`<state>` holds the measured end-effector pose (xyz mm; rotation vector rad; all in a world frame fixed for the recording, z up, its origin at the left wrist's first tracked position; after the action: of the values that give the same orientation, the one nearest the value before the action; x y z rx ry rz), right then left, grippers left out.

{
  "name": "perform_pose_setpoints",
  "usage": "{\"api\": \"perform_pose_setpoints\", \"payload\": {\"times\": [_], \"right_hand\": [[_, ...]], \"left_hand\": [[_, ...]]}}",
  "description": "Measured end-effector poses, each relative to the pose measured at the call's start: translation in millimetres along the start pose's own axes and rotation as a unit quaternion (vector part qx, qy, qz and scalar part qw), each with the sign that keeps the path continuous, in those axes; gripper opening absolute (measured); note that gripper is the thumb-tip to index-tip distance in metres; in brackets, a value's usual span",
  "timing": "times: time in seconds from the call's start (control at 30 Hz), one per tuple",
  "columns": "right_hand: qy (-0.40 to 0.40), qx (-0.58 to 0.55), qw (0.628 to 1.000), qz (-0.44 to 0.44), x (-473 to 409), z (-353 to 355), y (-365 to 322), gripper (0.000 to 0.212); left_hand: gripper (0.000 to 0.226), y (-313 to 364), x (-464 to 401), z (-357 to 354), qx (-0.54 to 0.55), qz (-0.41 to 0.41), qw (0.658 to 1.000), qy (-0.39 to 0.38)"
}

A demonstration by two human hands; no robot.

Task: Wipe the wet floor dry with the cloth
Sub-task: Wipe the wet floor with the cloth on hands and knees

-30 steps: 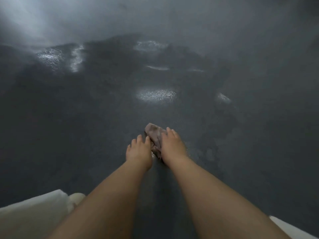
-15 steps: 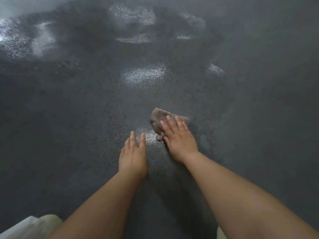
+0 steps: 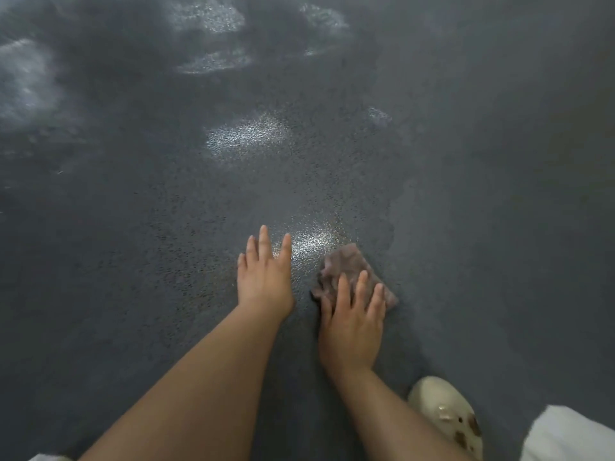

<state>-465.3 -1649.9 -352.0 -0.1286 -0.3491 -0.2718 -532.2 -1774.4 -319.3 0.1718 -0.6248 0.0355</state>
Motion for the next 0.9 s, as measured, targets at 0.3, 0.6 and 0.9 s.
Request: {"api": "perform_pose_setpoints", "payload": {"times": [0.3, 0.6, 0.9], "right_hand": [[-0.017, 0.017, 0.999, -0.040, -93.1, 22.4, 17.9, 0.063], [0.028, 0.021, 0.999, -0.027, -199.2, 59.3, -3.2, 0.063], [0.049, 0.014, 0.999, -0.008, -307.4, 93.9, -56.6, 0.061]], "left_hand": [[0.127, 17.5, -44.9, 32.4, -0.036, 0.021, 0.998, -0.047], [0.145, 23.3, -77.3, 43.9, -0.094, -0.019, 0.989, -0.114], [0.144, 22.9, -81.9, 41.7, -0.087, -0.019, 0.988, -0.129]]}}
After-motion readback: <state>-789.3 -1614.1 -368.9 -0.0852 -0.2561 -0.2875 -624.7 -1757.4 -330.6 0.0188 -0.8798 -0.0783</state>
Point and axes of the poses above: each hand's wrist, its own x-axis away from the middle knuckle, its own z-axis out of the back of the hand, y = z × x, the point moved 1 cm from there along -x, towards the middle knuckle, and after that the axes turned 1 degree about x, right-handed, at the moved point
